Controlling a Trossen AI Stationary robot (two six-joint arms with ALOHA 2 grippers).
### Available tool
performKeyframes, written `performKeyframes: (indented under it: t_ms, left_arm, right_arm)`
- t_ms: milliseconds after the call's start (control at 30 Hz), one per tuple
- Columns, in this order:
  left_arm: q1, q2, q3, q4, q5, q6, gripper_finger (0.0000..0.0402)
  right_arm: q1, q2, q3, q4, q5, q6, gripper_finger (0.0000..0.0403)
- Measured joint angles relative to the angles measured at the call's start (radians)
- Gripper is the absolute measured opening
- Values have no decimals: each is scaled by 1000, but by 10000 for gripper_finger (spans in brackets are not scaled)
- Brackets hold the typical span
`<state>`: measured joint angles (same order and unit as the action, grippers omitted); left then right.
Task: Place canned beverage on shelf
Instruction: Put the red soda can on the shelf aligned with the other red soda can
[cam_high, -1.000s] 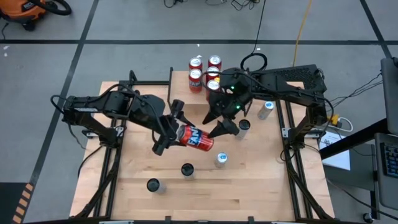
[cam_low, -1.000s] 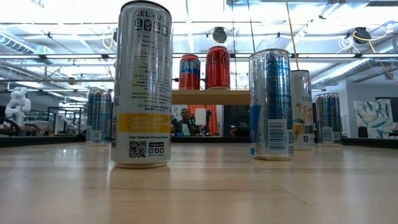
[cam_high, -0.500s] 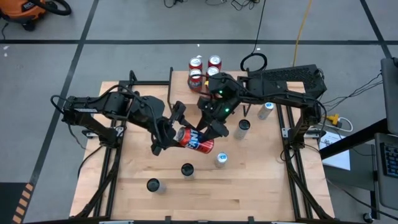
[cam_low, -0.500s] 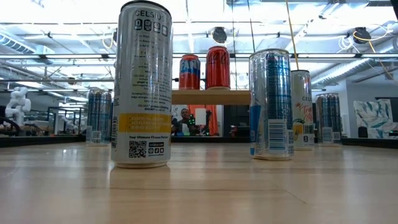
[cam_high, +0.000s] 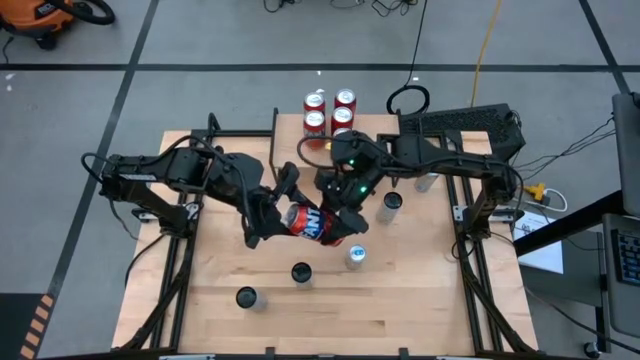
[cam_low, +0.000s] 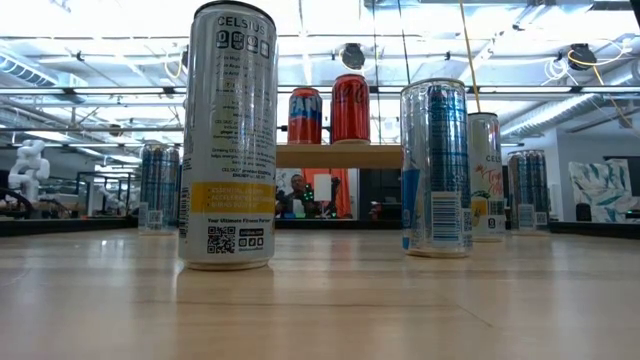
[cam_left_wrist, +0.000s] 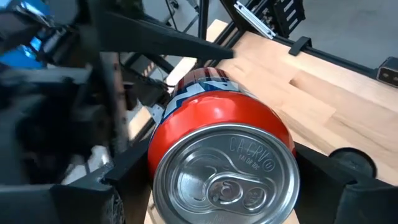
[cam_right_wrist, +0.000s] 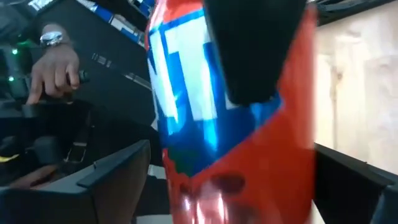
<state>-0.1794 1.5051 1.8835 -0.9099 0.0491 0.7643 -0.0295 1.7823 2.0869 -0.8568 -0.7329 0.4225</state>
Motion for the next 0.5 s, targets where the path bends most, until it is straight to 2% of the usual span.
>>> performKeyframes:
  t_ms: [267, 500]
  left_arm:
    - [-4, 0, 0, 18, -3, 52, 285]
    - [-5, 0, 0, 17, -38, 55, 287]
  right_arm:
    - [12, 3, 0, 25, -26, -45, 370]
    - [11, 3, 0, 19, -17, -80, 311]
